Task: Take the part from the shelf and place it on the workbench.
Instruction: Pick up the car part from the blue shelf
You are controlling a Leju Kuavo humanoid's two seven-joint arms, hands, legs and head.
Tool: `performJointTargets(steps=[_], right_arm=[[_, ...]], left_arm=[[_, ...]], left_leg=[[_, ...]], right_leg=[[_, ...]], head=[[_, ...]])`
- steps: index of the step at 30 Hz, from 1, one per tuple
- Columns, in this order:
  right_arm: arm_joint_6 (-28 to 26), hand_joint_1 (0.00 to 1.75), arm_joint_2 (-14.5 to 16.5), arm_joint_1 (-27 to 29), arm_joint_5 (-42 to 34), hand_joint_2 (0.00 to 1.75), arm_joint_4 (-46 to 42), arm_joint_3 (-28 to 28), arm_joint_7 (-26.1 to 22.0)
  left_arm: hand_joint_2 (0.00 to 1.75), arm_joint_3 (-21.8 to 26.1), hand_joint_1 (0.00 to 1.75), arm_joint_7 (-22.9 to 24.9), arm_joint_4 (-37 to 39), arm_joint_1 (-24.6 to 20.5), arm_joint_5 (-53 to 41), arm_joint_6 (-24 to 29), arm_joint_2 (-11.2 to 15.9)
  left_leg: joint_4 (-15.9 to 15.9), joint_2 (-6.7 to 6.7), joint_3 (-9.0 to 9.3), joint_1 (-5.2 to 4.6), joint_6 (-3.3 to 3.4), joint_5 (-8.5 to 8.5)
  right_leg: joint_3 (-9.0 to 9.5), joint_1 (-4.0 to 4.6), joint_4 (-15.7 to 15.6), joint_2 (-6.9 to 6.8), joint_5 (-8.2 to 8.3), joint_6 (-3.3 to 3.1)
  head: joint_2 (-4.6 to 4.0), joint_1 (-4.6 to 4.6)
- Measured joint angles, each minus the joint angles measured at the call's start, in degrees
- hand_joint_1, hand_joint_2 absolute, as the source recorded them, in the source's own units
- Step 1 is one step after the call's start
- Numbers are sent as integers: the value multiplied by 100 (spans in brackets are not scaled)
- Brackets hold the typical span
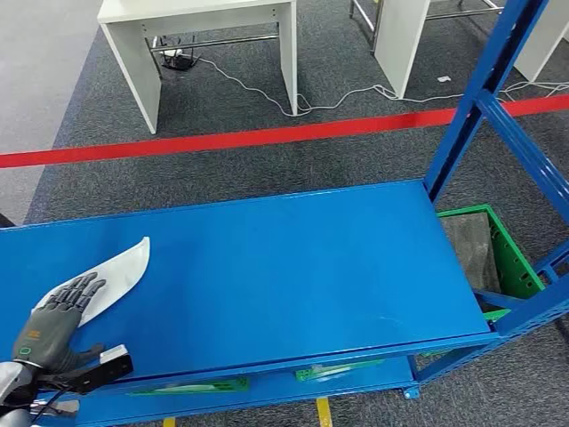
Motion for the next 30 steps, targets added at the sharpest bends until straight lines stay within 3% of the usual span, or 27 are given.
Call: performJointTargets(steps=[1, 2, 4, 6, 8, 10, 13, 14, 15, 16, 18, 20, 23, 25, 26, 29, 30], right_arm=[[0, 0, 0, 0, 0, 0, 0, 0, 0], [0, 0, 0, -2, 1, 0, 0, -1, 1], [-1, 0, 3, -5, 1, 0, 0, -3, 4], [-5, 0, 7, -8, -3, 0, 0, -14, 3], [-11, 0, 7, -9, -8, 0, 0, -32, 0], [-15, 0, 5, -8, -10, 0, 0, -45, 0], [-17, 0, 5, -1, -10, 0, 0, -54, 0], [-16, 0, 5, 4, -10, 0, 0, -58, 2], [-16, 0, 5, 9, -9, 0, 0, -63, 3], [-16, 0, 2, 12, -9, 0, 0, -68, 5], [-17, 0, -9, 9, -7, 0, 0, -78, 7], [-16, 0, -17, -3, -4, 0, 0, -81, 2], [-13, 0, -17, -3, 2, 0, 0, -84, -9], [-13, 0, -17, -1, 8, 0, 0, -86, -1], [-13, 0, -17, -2, 13, 0, 0, -86, 3], [-6, 0, -17, -1, 39, 0, 0, -86, 3], [-1, 0, -17, 1, 48, 0, 0, -86, 2]], left_arm=[[175, 0, 63, 0, 9, -13, 21, -20, -1], [175, 0, 91, 0, 17, -24, 40, -39, -1], [175, 0, 173, 4, 52, -63, 126, -125, -2], [175, 2, 175, 36, 86, -91, 236, -265, 3], [175, 5, 175, 83, 113, -103, 340, -405, 16], [175, 9, 175, 102, 134, -104, 410, -474, 33], [175, 13, 175, 103, 176, -96, 500, -514, 48], [175, 12, 175, 102, 192, -93, 525, -531, 49], [175, 11, 175, 98, 207, -92, 549, -552, 52], [175, 12, 175, 91, 220, -94, 577, -573, 57], [175, 18, 175, 72, 238, -105, 628, -608, 76], [175, 38, 175, 54, 247, -117, 665, -626, 116], [175, 54, 175, 26, 259, -121, 699, -646, 183], [175, 54, 175, -13, 265, -120, 742, -665, 227], [175, 54, 175, -54, 267, -118, 799, -687, 252], [175, 57, 175, -256, 267, -70, 1123, -798, 361], [175, 67, 175, -346, 262, -37, 1279, -837, 409]], left_leg=[[-215, 0, 96, -1, 14, 136], [-448, 0, 201, -3, 30, 264], [-1206, -3, 540, -22, 96, 590], [-1543, -3, 671, -51, 140, 637], [-1595, -1, 671, -55, 181, 642], [-1649, 3, 689, -28, 239, 678], [-1676, 10, 685, -9, 280, 697], [-1674, 11, 682, -8, 281, 696], [-1673, 11, 682, -8, 282, 696], [-1671, 10, 687, -6, 279, 695], [-1662, 7, 709, -1, 252, 683], [-1628, 1, 710, -20, 188, 664], [-1617, -5, 698, -29, 97, 674], [-1496, -4, 657, -11, 42, 568], [-1288, -3, 574, -4, 15, 426], [-172, -1, 109, 1, -28, -113], [57, -1, 15, 0, -27, -169]], right_leg=[[10, 3, 0, 0, -2, 0], [20, 5, 0, 0, -5, 1], [33, 19, 6, 3, -19, 15], [6, 27, 13, 1, -21, 57], [-19, 21, 12, -7, -22, 118], [-96, 15, 161, -6, -143, 178], [-553, -13, 1127, -1, -639, 242], [-707, -23, 1441, -2, -744, 258], [-781, -31, 1587, -2, -749, 271], [-736, -38, 1492, -4, -633, 279], [-381, -57, 771, -12, -247, 283], [-59, -63, 150, -9, -54, 254], [26, -50, 30, 3, -43, 162], [25, -58, 20, -4, -20, 92], [24, -65, 13, -8, -10, 60], [12, -52, 12, -13, -9, 24], [13, -46, 13, -12, -10, 21]], head=[[0, 1], [0, 1], [0, 4], [0, 7], [0, 7], [0, 20], [0, 45], [0, 43], [0, 43], [0, 45], [0, 46], [0, 40], [0, 31], [0, 26], [0, 22], [0, 18], [0, 17]])
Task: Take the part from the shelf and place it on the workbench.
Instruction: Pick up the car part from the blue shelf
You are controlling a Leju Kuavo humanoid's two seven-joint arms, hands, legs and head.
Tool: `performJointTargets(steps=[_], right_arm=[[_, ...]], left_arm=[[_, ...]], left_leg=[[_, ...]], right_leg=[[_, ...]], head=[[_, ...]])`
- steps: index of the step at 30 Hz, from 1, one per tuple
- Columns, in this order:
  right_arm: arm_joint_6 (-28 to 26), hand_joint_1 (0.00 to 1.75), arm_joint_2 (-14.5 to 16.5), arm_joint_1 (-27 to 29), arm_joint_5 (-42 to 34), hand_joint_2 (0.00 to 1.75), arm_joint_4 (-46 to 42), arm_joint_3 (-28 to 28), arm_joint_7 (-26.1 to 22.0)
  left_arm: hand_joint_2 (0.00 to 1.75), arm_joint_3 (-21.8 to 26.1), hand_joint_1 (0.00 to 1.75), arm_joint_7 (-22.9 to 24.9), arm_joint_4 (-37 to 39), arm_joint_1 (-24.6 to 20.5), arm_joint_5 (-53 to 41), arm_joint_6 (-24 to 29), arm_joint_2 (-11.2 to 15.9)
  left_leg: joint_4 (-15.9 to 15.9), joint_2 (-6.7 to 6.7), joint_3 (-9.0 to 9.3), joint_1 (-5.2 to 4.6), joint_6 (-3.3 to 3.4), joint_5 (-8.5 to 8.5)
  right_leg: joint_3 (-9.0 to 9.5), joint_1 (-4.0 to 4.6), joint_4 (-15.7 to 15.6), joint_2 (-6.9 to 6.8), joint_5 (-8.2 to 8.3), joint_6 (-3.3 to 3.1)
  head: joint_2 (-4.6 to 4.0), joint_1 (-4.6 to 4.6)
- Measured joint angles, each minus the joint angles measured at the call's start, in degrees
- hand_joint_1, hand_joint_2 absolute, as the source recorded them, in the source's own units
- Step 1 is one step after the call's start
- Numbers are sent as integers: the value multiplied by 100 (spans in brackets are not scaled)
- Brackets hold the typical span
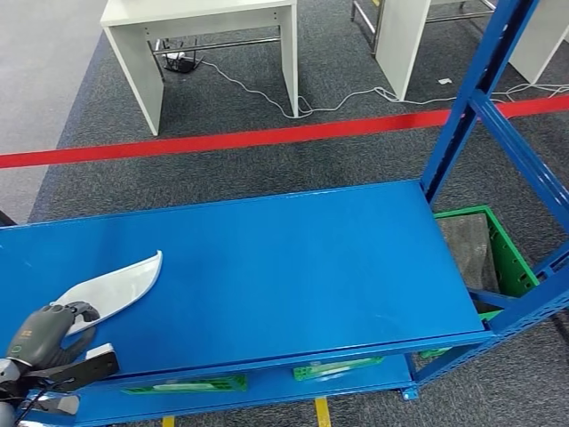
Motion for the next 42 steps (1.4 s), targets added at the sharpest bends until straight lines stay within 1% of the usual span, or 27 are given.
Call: performJointTargets(steps=[1, 2, 4, 5, 6, 9, 11, 12, 14, 15, 16, 17, 19, 21, 24, 26, 27, 29, 30, 31, 32, 34, 36, 37, 40, 41, 42], right_arm=[[4, 0, 0, 3, 7, 0, 0, 0, 0], [7, 0, 0, 5, 14, 0, 0, 0, 4], [11, 0, 1, 3, 31, 0, 0, 0, 10], [12, 0, 1, -2, 40, 0, 0, 0, 14], [12, 0, 2, -7, 49, 0, 0, 0, 8], [9, 0, 3, -17, 67, 0, 0, 0, -5], [2, 0, 1, -22, 83, 0, 0, -1, -3], [-1, 0, 1, -23, 92, 0, 0, -2, -1], [-3, 0, 4, -21, 106, 0, 0, -3, 2], [-4, 0, 6, -17, 114, 0, 0, -4, 2], [-5, 0, 8, -11, 126, 0, 0, -4, 4], [-6, 0, 9, -6, 142, 0, 0, -5, 5], [-8, 0, 9, -14, 182, 0, 0, -7, 8], [-7, 0, 9, -38, 205, 0, 0, -7, -1], [-5, 0, 14, -43, 222, 0, 0, -7, -13], [-6, 0, 22, -41, 249, 0, 0, -7, 4], [-7, 0, 27, -43, 263, 0, 0, -8, 12], [-9, 0, 28, -46, 286, 0, 0, -9, 16], [-9, 0, 28, -46, 298, 0, 0, -9, 13], [-10, 0, 28, -45, 309, 0, 0, -9, 11], [-11, 0, 30, -44, 319, 0, 0, -9, 9], [-13, 0, 43, -44, 338, 0, 1, -9, 11], [-17, 0, 60, -49, 352, 0, 2, -9, 12], [-19, 0, 64, -53, 355, 0, 2, -9, 9], [-27, 0, 65, -60, 359, 0, 2, -9, 0], [-31, 0, 64, -60, 361, 0, 2, -9, 0], [-34, 0, 64, -60, 362, 0, 2, -9, 0]], left_arm=[[175, 22, 175, -97, -15, 36, 172, -34, 51], [175, 59, 175, -196, -47, 68, 334, -51, 101], [175, 152, 175, -363, -139, 109, 524, -25, 171], [175, 189, 175, -421, -181, 117, 533, 22, 179], [175, 215, 175, -462, -210, 120, 483, 88, 166], [175, 244, 175, -642, -244, 107, 359, 418, -6], [175, 267, 175, -909, -269, 64, 497, 725, -256], [175, 279, 175, -1052, -290, 42, 609, 868, -405], [175, 303, 175, -1281, -335, 11, 855, 1073, -679], [175, 331, 175, -1371, -367, -4, 971, 1160, -836], [175, 371, 175, -1456, -409, -33, 1071, 1261, -1013], [175, 421, 175, -1539, -461, -71, 1161, 1383, -1205], [175, 526, 175, -1700, -595, -156, 1308, 1660, -1581], [175, 624, 175, -1793, -721, -236, 1398, 1851, -1869], [175, 729, 175, -1894, -837, -305, 1470, 1980, -2156], [175, 820, 175, -2010, -913, -335, 1572, 2139, -2333], [175, 875, 175, -2053, -954, -357, 1633, 2238, -2418], [175, 992, 175, -2129, -1029, -392, 1778, 2471, -2602], [175, 1046, 175, -2170, -1067, -400, 1849, 2605, -2699], [175, 1099, 175, -2212, -1112, -401, 1918, 2745, -2799], [175, 1148, 175, -2245, -1164, -402, 1966, 2880, -2892], [175, 1230, 175, -2282, -1282, -405, 2029, 3094, -3056], [175, 1294, 175, -2305, -1381, -404, 2055, 3226, -3180], [175, 1320, 175, -2313, -1418, -399, 2060, 3267, -3227], [175, 1377, 175, -2334, -1496, -373, 2084, 3362, -3344], [175, 1390, 175, -2345, -1521, -369, 2095, 3400, -3378], [175, 1400, 175, -2357, -1546, -365, 2107, 3440, -3406]], left_leg=[[11, 0, 3, -1, 11, 59], [-215, 0, 114, -3, 31, 222], [-1026, -2, 499, -20, 96, 614], [-1371, -1, 652, -32, 126, 730], [-1577, -1, 735, -47, 149, 776], [-1683, 2, 737, -59, 205, 791], [-1733, 6, 738, -32, 271, 833], [-1749, 9, 735, -18, 296, 848], [-1747, 15, 715, -22, 317, 852], [-1745, 19, 713, -24, 317, 852], [-1743, 21, 713, -26, 317, 851], [-1739, 19, 716, -27, 317, 851], [-1729, 11, 726, -28, 303, 843], [-1702, 9, 709, -46, 261, 834], [-1686, 12, 685, -52, 183, 838], [-1521, 11, 624, -40, 128, 700], [-1283, 10, 528, -30, 100, 546], [-517, 10, 207, -13, 56, 165], [-188, 10, 65, -7, 45, 52], [-24, 10, -2, -4, 42, 41], [-94, 10, 33, -3, 48, 147], [-793, 6, 358, -4, 90, 560], [-1459, -6, 642, -23, 146, 818], [-1604, -12, 686, -34, 167, 846], [-1675, -8, 651, -32, 243, 880], [-1698, 0, 636, -19, 285, 912], [-1720, 8, 612, -6, 325, 948]], right_leg=[[5, 5, 0, 2, -1, -1], [14, 9, 1, 4, -2, -2], [34, 19, 1, 5, -6, 4], [30, 28, 5, 6, -8, 16], [16, 33, 8, 5, -5, 35], [-31, 25, 11, -2, 3, 127], [-141, 27, 208, 3, -140, 186], [-271, 26, 463, 7, -287, 209], [-613, 23, 1164, 8, -606, 245], [-741, 21, 1419, 7, -671, 261], [-784, 21, 1496, 6, -632, 272], [-722, 21, 1361, 5, -491, 275], [-357, 21, 614, -3, -110, 251], [-66, 31, 41, -5, 53, 201], [-25, 34, -57, 3, 61, 124], [-19, 11, -79, 0, 84, 66], [-15, -1, -90, -3, 93, 42], [-18, 2, -88, -7, 91, 20], [-17, 3, -86, -7, 89, 18], [-14, 4, -83, -6, 89, 18], [-8, 4, -80, -3, 89, 19], [12, 4, -76, 2, 91, 26], [-7, 23, -56, 6, 96, 62], [-33, 30, -49, 6, 105, 89], [-101, 33, -42, 5, 116, 184], [-139, 33, 24, 6, 33, 209], [-220, 31, 214, 8, -131, 229]], head=[[0, 1], [0, -1], [0, 2], [0, 2], [0, 5], [0, 6], [0, 19], [0, 28], [0, 42], [0, 41], [0, 41], [0, 43], [0, 45], [0, 39], [0, 33], [0, 22], [0, 16], [0, 4], [0, 8], [0, 6], [0, 5], [0, 5], [0, 8], [0, 11], [0, 15], [0, 21], [0, 32]])
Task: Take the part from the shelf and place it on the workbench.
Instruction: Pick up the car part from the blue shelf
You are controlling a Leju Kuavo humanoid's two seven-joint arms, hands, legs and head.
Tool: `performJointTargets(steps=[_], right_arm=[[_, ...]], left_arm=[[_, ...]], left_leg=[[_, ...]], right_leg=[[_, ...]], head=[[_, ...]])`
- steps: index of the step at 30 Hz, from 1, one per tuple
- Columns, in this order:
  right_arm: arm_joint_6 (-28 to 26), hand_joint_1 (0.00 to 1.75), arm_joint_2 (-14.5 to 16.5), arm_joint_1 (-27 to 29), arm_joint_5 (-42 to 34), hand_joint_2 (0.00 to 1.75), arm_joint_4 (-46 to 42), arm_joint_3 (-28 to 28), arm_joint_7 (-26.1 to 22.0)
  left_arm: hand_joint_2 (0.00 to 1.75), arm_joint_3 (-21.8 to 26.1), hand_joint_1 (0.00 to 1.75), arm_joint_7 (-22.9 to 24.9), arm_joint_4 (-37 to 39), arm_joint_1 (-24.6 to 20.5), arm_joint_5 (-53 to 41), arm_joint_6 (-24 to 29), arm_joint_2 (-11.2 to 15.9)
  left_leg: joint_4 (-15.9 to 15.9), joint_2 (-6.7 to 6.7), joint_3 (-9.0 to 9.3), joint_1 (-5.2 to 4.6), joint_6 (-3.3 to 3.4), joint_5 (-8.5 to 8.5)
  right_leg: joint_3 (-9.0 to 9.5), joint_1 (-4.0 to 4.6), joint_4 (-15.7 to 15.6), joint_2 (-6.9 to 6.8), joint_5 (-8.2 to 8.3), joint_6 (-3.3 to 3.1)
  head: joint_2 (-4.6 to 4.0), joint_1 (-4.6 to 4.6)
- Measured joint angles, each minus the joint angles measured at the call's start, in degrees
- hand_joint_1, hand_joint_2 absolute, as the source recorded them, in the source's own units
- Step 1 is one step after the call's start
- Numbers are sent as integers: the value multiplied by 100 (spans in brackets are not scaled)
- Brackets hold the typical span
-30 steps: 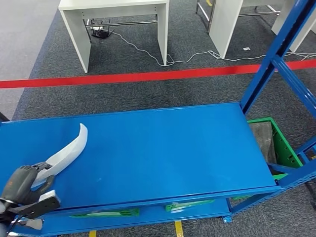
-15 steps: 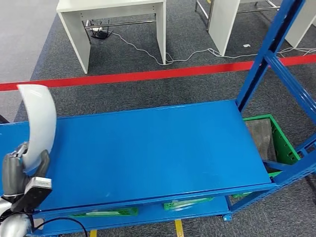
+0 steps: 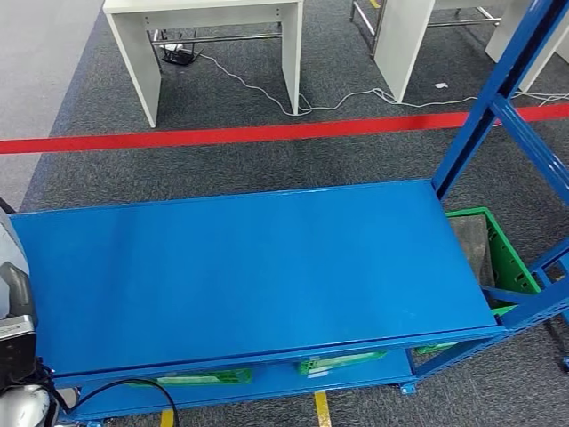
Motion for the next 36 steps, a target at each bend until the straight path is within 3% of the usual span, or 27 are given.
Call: performJointTargets(steps=[3, 4, 5, 6, 9, 11, 13, 14, 15, 18, 19, 20, 21, 23, 24, 26, 29, 31, 33, 34, 35, 36], right_arm=[[-4, 0, 1, 1, 4, 0, 2, 0, 0], [-4, 0, 2, 3, 7, 0, 3, 0, 0], [-5, 0, 3, 5, 8, 0, 4, 0, 1], [-8, 0, 4, 5, 9, 0, 4, 0, 2], [-17, 0, 4, -21, 8, 0, 4, 0, 4], [-23, 0, 4, -34, 4, 0, 5, 0, -5], [-30, 0, 11, -23, 2, 0, 10, -3, -14], [-33, 0, 17, -17, 2, 0, 14, -8, -13], [-38, 0, 23, -11, 2, 0, 18, -17, -13], [-52, 0, 28, -1, 2, 0, 22, -45, -7], [-54, 0, 28, 3, 2, 0, 22, -51, -4], [-54, 0, 28, 7, 2, 0, 22, -56, -4], [-54, 0, 29, 10, 2, 0, 22, -62, -4], [-55, 0, 40, 13, 2, 0, 23, -79, -2], [-55, 0, 48, 14, 2, 0, 25, -86, 0], [-55, 0, 61, 15, 1, 0, 26, -95, 3], [-55, 0, 62, 24, -3, 0, 28, -104, 0], [-54, 0, 61, 29, -5, 0, 28, -112, -3], [-52, 0, 61, 30, -5, 0, 28, -119, -4], [-52, 0, 62, 30, -5, 0, 30, -121, -4], [-52, 0, 62, 30, -5, 0, 31, -123, -4], [-52, 0, 62, 29, -5, 0, 32, -126, -4]], left_arm=[[175, 45, 175, -37, -53, 25, 31, 107, -59], [175, 68, 175, -48, -66, 37, 45, 136, -76], [175, 90, 175, -59, -77, 47, 57, 160, -91], [175, 109, 175, -67, -88, 57, 67, 178, -102], [175, 154, 175, -76, -142, 86, 74, 227, -114], [175, 196, 175, -84, -197, 99, 89, 269, -113], [175, 243, 175, -94, -246, 113, 120, 310, -112], [175, 267, 175, -98, -271, 126, 135, 329, -108], [175, 294, 175, -99, -294, 138, 146, 346, -102], [175, 367, 175, -103, -348, 158, 163, 398, -80], [175, 384, 175, -103, -355, 163, 167, 414, -77], [175, 398, 175, -104, -360, 169, 169, 426, -75], [175, 409, 175, -104, -367, 176, 169, 439, -74], [175, 423, 175, -104, -398, 183, 169, 463, -68], [175, 429, 175, -104, -416, 185, 169, 477, -64], [175, 448, 175, -107, -443, 190, 168, 507, -59], [175, 493, 175, -108, -451, 193, 175, 539, -61], [175, 509, 175, -108, -453, 191, 184, 550, -62], [175, 519, 175, -108, -453, 193, 187, 559, -62], [175, 522, 175, -108, -452, 195, 188, 562, -62], [175, 526, 175, -108, -452, 194, 190, 564, -62], [175, 528, 175, -106, -452, 194, 195, 565, -62]], left_leg=[[-5, 15, -128, -4, 52, 94], [-4, 18, -175, -9, 51, 129], [-1, 18, -221, -12, 46, 166], [1, 18, -262, -13, 35, 203], [21, 13, -351, -21, -36, 307], [36, 14, -372, -31, -108, 375], [45, 9, -388, -24, -181, 412], [91, 5, -419, -17, -215, 333], [224, 1, -465, -10, -246, 146], [1197, -2, -669, 4, -316, -709], [1511, -2, -691, 5, -325, -847], [1667, -2, -641, 5, -325, -861], [1587, -3, -485, 4, -312, -766], [841, -7, 62, -5, -250, -508], [403, -10, 337, -15, -213, -449], [-75, -13, 603, -45, -153, -446], [-140, 9, 551, -55, -49, -338], [-177, 35, 442, -31, 42, -209], [-168, 42, 271, -34, 82, -85], [-160, 42, 178, -36, 78, -20], [-149, 43, 82, -37, 70, 45], [-128, 44, -15, -35, 57, 104]], right_leg=[[-382, -23, 1070, 0, -668, 50], [-431, -27, 1298, 0, -760, 61], [-373, -29, 1315, -1, -738, 66], [-199, -31, 1103, -2, -617, 64], [577, -31, -91, -2, -241, 31], [729, -14, -396, 13, -210, 3], [649, -13, -387, 14, -154, -58], [605, -20, -384, 4, -112, -104], [551, -31, -389, -11, -60, -149], [389, -32, -381, -40, 107, -207], [332, -26, -374, -44, 164, -208], [273, -20, -364, -45, 217, -205], [203, -14, -352, -47, 264, -200], [101, -2, -324, -43, 333, -183], [66, 7, -311, -39, 364, -165], [22, 10, -301, -33, 434, -109], [-27, -6, -283, -22, 469, -4], [-177, -10, 23, -9, 123, 42], [-412, -24, 723, -5, -431, 78], [-484, -30, 1064, -6, -594, 96], [-486, -36, 1271, -7, -615, 113], [-394, -41, 1292, -8, -501, 124]], head=[[0, 21], [0, 19], [0, 21], [0, 22], [0, 17], [0, 8], [0, 10], [0, 2], [0, -6], [0, -32], [0, -32], [0, -32], [0, -32], [0, -31], [0, -28], [0, -26], [0, -29], [0, -14], [0, -1], [0, -3], [0, -4], [0, -3]])
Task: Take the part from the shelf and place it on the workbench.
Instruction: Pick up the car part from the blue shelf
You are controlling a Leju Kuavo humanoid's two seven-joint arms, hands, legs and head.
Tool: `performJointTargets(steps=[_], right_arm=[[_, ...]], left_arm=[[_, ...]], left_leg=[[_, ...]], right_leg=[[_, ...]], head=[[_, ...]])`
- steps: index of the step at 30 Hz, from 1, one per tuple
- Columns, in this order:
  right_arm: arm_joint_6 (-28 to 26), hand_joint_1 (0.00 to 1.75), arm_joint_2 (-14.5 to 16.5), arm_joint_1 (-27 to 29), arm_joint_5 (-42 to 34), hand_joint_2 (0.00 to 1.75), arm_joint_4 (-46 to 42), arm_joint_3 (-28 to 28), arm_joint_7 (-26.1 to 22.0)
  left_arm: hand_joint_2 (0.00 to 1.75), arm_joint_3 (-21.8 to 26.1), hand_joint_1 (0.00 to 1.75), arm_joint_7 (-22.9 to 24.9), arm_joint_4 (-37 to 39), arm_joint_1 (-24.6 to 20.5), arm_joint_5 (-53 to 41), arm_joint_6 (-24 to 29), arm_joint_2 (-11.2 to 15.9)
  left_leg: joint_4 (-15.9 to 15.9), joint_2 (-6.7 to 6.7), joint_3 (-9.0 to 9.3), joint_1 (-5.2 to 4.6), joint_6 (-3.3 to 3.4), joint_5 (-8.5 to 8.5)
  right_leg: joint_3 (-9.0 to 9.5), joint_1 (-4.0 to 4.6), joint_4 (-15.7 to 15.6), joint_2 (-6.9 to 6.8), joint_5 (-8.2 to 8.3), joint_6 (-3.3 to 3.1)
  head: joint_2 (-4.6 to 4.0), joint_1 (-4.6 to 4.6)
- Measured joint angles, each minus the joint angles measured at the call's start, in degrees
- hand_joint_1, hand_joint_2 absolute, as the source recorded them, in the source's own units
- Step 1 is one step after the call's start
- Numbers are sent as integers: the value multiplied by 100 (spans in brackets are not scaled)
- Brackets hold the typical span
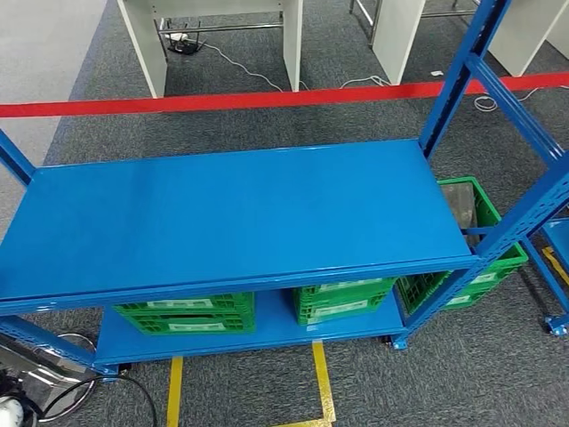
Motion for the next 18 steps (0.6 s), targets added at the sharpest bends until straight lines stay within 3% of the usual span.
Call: performJointTargets(steps=[2, 3, 5, 6, 8, 9, 10, 12, 13, 14, 15, 16, 18], right_arm=[[-2, 0, -1, -8, 1, 0, 1, -4, 0], [-4, 0, -2, -19, 1, 0, 1, -5, 3], [-9, 0, -2, -45, 2, 0, 1, -5, 7], [-14, 0, -2, -52, 2, 0, 1, -5, 4], [-23, 0, -2, -43, 1, 0, 2, -6, -5], [-28, 0, -2, -38, 1, 0, 3, -7, -8], [-31, 0, -2, -35, 0, 0, 4, -8, -8], [-37, 0, -2, -36, -2, 0, 5, -9, -3], [-40, 0, -2, -35, -4, 0, 5, -9, -2], [-42, 0, -2, -32, -7, 0, 5, -9, 0], [-43, 0, -2, -31, -9, 0, 5, -9, 1], [-44, 0, -2, -30, -10, 0, 5, -9, 1], [-44, 0, -1, -33, -16, 0, 5, -9, 2]], left_arm=[[175, 6, 175, 14, -1, -2, 14, 0, 2], [175, 10, 175, 24, -1, -3, 23, -1, 5], [175, 17, 175, 40, -2, -10, 36, -4, 19], [175, 18, 175, 43, -2, -13, 38, -8, 27], [175, 18, 175, 46, -2, -10, 41, -15, 42], [175, 20, 175, 48, -2, -4, 44, -17, 49], [175, 25, 175, 52, -2, 4, 48, -18, 57], [175, 32, 175, 62, -2, 15, 54, -18, 77], [175, 35, 175, 68, -2, 21, 55, -16, 83], [175, 38, 175, 74, -2, 28, 56, -15, 87], [175, 41, 175, 78, -2, 36, 57, -12, 88], [175, 44, 175, 81, -3, 41, 57, -9, 89], [175, 46, 175, 83, -9, 45, 58, -5, 90]], left_leg=[[66, 1, -180, 5, -41, 100], [111, 2, -256, -2, -68, 138], [179, 7, -340, -15, -131, 213], [188, 11, -357, -16, -164, 256], [195, 8, -379, 5, -233, 307], [256, 1, -408, 15, -266, 206], [419, -7, -454, 22, -295, -12], [1075, -15, -584, 31, -342, -637], [1450, -15, -630, 33, -356, -860], [1723, -15, -629, 34, -362, -943], [1801, -15, -542, 34, -356, -891], [1642, -16, -354, 33, -339, -755], [847, -26, 224, 21, -274, -549]], right_leg=[[462, -9, -506, -3, 345, 1], [786, -6, -933, -4, 392, -9], [1210, 3, -1591, 2, 272, -51], [1266, 16, -1723, 8, 211, -79], [1167, 19, -1737, -3, 265, -161], [1118, 17, -1733, -15, 322, -208], [1054, 8, -1737, -32, 390, -250], [910, 10, -1728, -52, 528, -293], [833, 15, -1718, -58, 599, -299], [748, 21, -1701, -60, 668, -298], [660, 26, -1679, -61, 733, -294], [561, 30, -1654, -61, 791, -288], [406, 42, -1608, -55, 890, -261]], head=[[0, 1], [0, 2], [0, -7], [0, -10], [0, -8], [0, -13], [0, -21], [0, -40], [0, -44], [0, -44], [0, -44], [0, -44], [0, -44]])
